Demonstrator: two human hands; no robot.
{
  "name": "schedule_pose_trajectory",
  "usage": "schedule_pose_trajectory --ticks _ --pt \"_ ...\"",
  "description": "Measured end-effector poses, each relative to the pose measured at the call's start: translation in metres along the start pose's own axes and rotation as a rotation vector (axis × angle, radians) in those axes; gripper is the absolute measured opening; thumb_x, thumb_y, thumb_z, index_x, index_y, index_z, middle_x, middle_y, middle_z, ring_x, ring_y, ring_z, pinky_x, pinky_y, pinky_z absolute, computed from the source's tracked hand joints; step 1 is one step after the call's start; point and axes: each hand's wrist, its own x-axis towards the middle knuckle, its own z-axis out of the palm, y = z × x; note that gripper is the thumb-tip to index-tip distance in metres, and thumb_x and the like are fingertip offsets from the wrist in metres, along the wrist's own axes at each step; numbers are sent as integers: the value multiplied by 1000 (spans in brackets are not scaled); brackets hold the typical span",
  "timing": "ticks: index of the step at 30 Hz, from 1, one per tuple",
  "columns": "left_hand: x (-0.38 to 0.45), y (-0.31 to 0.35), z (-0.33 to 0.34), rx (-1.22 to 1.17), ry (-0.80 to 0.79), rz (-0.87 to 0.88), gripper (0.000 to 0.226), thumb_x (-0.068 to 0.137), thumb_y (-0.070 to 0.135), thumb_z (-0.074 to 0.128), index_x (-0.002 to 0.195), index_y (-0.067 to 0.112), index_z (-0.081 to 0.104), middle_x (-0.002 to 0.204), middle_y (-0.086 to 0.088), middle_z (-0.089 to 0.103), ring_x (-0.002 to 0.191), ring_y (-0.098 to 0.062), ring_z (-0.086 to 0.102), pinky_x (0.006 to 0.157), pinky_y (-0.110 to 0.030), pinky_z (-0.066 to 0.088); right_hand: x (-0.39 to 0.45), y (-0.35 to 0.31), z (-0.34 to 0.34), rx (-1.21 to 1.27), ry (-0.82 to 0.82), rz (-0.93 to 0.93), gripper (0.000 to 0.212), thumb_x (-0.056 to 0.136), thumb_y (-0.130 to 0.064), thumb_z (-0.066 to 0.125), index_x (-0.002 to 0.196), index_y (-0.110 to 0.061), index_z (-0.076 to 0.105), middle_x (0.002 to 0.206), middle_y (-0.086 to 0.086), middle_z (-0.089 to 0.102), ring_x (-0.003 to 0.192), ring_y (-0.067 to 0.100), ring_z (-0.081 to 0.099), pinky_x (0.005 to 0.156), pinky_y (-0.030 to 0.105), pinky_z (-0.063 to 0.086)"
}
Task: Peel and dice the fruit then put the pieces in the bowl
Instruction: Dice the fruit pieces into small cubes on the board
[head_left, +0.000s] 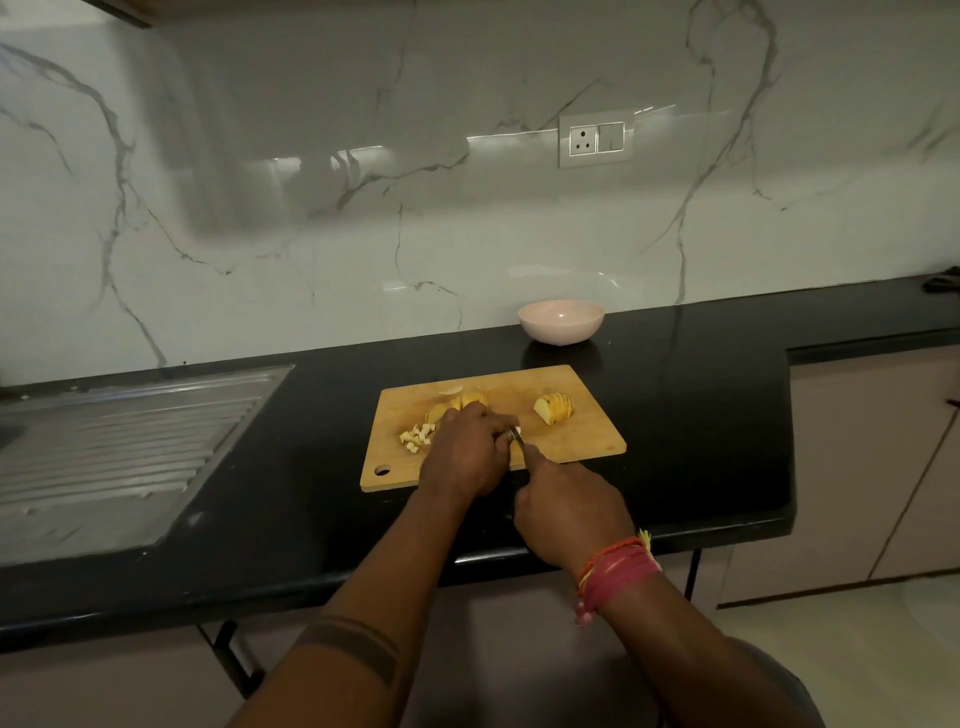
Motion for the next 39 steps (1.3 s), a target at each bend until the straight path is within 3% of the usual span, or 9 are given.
schedule_pose_trajectory --ticks 7,10,13,19,28,35,39 --pt "0 0 -1 -69 30 -28 28 100 35 59 125 29 71 122 4 67 110 -21 52 97 -40 47 -1 5 0 130 41 37 56 97 -32 45 152 -36 37 84 -3 61 73 14 59 64 32 52" --pt "-1 -1 -2 -160 81 -86 22 94 35 69 115 28 72 109 3 72 95 -12 63 87 -38 56 1 4 -2 173 54 42 60 97 -30 46 155 -36 33 79 -4 59 70 12 58 61 31 50" --pt "-2 1 -4 -178 103 -85 18 93 30 72 110 24 75 103 3 75 87 -8 65 81 -30 55 6 0 -2 162 44 34 59 97 -31 44 154 -38 32 79 -3 60 71 14 59 63 33 53" --pt "-1 2 -7 -206 110 -90 15 92 23 73 107 23 79 103 6 77 92 -8 67 79 -21 46 19 -6 -1 141 4 19 59 97 -31 44 154 -35 34 81 -1 61 73 17 61 63 32 52" --pt "-1 2 -9 -214 118 -90 15 93 20 72 106 23 80 105 6 77 94 -8 68 84 -22 50 37 -13 0 91 -27 -2 55 98 -29 44 152 -30 37 94 4 65 85 23 63 67 32 45" --pt "0 4 -8 -209 109 -131 13 92 27 73 103 23 79 102 7 77 91 -8 67 88 -30 54 4 -2 0 4 -17 -12 54 99 -32 43 152 -27 33 82 -2 54 72 16 54 63 31 42" --pt "0 5 -9 -208 101 -164 15 93 28 72 106 22 78 103 7 76 89 -7 64 82 -25 50 1 0 0 38 -14 -9 56 98 -34 44 153 -31 33 86 -3 59 74 14 58 64 31 48"
